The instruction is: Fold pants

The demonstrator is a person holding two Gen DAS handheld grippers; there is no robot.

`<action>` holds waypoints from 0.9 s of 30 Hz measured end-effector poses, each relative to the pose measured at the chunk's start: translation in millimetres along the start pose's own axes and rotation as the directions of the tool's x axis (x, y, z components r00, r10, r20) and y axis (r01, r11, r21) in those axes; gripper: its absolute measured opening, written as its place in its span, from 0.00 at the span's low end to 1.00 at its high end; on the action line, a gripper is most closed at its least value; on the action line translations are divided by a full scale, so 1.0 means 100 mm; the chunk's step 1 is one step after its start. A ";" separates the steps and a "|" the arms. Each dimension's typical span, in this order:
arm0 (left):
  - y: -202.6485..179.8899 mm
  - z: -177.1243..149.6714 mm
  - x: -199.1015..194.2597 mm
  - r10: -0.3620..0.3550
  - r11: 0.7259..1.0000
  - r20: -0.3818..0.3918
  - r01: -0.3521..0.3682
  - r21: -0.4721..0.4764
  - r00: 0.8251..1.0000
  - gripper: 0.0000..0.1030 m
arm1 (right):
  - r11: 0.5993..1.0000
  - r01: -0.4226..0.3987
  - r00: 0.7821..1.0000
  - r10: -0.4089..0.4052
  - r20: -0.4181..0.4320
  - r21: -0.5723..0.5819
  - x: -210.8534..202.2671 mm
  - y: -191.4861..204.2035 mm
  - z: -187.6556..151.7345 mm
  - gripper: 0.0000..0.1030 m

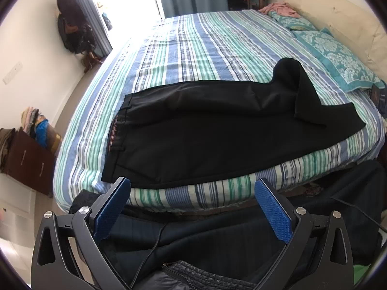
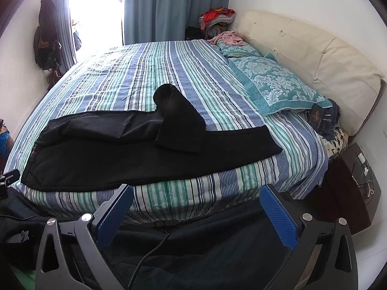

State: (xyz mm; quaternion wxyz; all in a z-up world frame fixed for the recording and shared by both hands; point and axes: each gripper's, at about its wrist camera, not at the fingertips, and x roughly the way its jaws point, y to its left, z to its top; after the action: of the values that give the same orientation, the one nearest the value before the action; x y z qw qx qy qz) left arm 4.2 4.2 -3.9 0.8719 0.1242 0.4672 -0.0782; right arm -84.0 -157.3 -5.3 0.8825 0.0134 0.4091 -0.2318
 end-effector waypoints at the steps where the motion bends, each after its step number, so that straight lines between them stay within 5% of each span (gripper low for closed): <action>1: 0.00 0.00 0.00 0.000 1.000 -0.001 0.000 -0.002 1.000 0.99 | 1.000 -0.003 1.000 0.003 0.000 -0.005 0.00 0.02 0.00 1.00; 27: 0.21 -0.10 -0.03 0.021 0.997 -0.012 -0.021 -0.070 1.000 0.99 | 0.989 -0.054 0.998 0.057 0.020 -0.138 -0.02 0.37 0.04 1.00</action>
State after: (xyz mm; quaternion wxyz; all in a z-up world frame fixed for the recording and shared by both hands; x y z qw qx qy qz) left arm -0.4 27.7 -3.6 0.8737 0.0990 0.4734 -0.0520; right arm -66.3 -124.0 -7.1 0.8922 -0.0390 0.4130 -0.1786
